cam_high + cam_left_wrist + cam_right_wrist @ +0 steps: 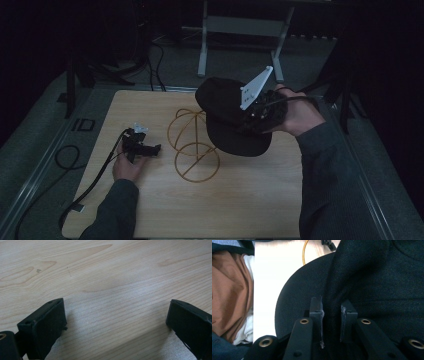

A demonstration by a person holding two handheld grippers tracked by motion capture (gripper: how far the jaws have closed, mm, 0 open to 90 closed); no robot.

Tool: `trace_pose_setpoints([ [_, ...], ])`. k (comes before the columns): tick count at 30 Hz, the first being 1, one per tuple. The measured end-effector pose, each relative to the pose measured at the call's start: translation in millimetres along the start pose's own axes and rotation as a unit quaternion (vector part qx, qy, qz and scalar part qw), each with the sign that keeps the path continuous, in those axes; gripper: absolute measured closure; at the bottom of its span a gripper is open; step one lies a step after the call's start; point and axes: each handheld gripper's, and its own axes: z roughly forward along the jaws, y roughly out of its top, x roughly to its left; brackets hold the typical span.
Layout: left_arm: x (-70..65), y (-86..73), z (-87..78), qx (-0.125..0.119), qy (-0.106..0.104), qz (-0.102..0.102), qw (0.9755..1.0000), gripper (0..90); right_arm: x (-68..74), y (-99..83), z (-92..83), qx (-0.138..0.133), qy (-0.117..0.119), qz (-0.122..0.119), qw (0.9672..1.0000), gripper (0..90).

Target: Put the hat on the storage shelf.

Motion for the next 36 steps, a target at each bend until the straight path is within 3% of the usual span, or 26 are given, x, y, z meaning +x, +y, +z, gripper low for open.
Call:
trace_pose_setpoints([
  [36,-0.3,0.3,0.3,0.0,0.0,0.0,1.0,2.3,9.0,33.9,10.4,-0.011,0.017,-0.038,0.9991,76.1],
])
